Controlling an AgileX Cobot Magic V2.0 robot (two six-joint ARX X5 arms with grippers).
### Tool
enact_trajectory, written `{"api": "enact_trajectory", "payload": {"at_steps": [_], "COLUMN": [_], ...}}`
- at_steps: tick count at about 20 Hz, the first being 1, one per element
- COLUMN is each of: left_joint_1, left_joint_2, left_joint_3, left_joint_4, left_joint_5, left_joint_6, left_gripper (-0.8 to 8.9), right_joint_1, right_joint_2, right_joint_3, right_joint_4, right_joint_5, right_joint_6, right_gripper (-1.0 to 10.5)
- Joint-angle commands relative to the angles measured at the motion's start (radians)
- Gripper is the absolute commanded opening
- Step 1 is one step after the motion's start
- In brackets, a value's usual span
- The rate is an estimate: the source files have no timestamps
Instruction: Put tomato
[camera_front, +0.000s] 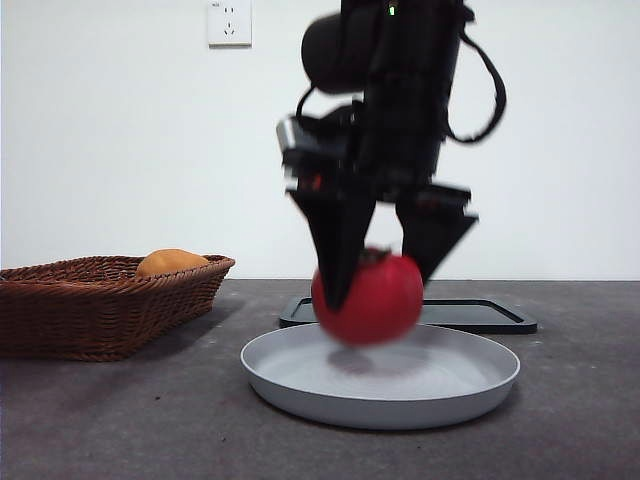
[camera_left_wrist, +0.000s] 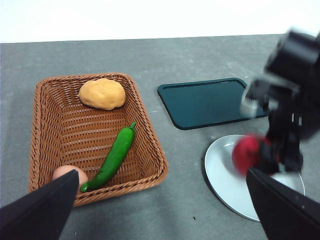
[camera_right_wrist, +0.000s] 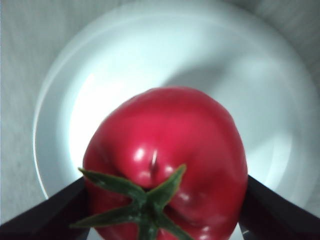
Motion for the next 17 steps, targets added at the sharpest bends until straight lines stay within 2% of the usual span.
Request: {"api": "enact_trajectory", "payload": {"at_steps": [1,11,17], "left_joint_1": [-0.004,-0.004,-0.004], "left_joint_2": [0.005,0.005,0.004], "left_joint_3": [0.013,0.013,0.013], "left_joint_4": [0.014,0.014,0.014], "left_joint_5": [-0.002,-0.002,-0.002], "left_joint_6": [0.013,0.013,0.013], "left_gripper": [7.83,7.83,7.83], "right_joint_1": [-0.039,-0.237,-0.291], "right_joint_2": [0.031,0.336,0.453], "right_joint_3": [0.102,0.542,0.624], "right_joint_4": [-0.039,-0.073,-0.029], "right_joint_5": [0.008,0.004,0.001], "right_joint_6": [-0.024,-0.039,-0.04], "right_gripper": [2.0,2.0,2.0]}}
